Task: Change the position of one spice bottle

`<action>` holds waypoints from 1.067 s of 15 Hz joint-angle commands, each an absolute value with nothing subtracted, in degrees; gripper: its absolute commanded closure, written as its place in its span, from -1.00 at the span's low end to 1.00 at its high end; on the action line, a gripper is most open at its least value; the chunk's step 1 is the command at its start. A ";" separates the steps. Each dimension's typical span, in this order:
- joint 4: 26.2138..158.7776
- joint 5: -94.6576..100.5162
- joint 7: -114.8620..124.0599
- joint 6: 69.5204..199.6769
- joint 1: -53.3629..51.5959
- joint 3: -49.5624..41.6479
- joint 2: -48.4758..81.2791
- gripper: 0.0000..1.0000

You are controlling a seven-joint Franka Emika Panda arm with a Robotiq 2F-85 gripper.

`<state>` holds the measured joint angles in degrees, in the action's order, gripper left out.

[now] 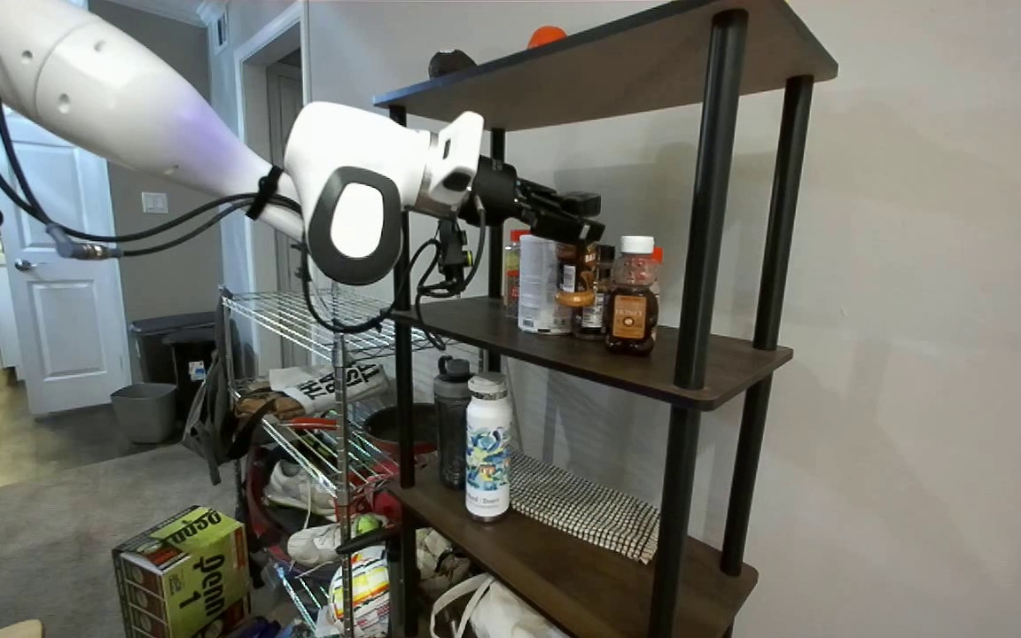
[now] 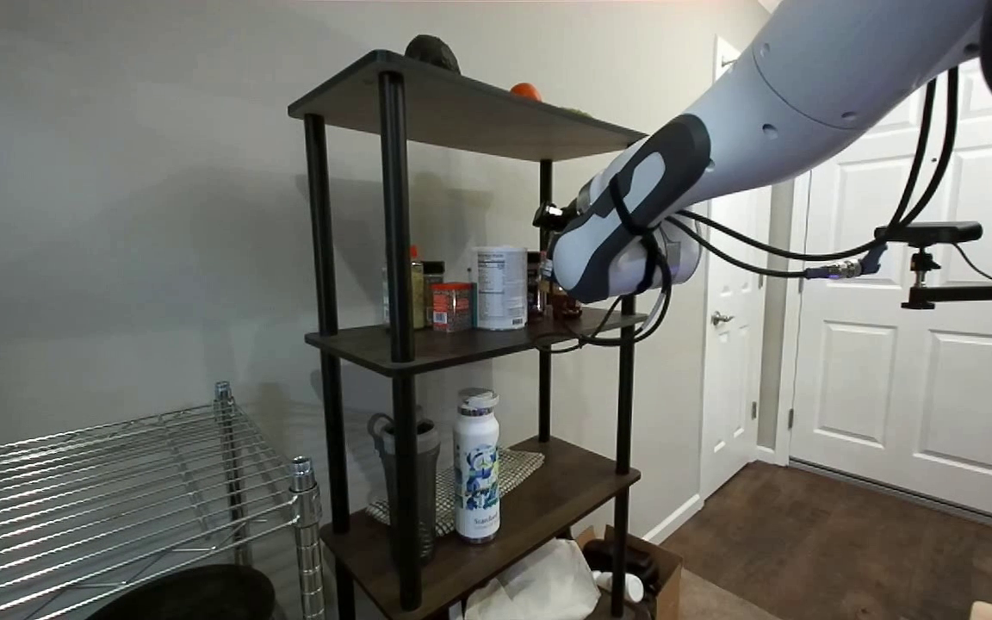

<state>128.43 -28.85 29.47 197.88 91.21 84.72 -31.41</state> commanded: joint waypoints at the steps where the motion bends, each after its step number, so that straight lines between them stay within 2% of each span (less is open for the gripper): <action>1: 128.36 -29.78 29.54 197.88 90.10 83.43 -31.70 0.35; 15: 133.75 -28.27 28.87 198.33 91.00 85.25 -30.94 0.35; 16: 133.86 -28.35 28.95 198.32 91.06 85.41 -30.97 -0.65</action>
<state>133.57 -28.78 29.46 197.77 91.25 85.48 -31.40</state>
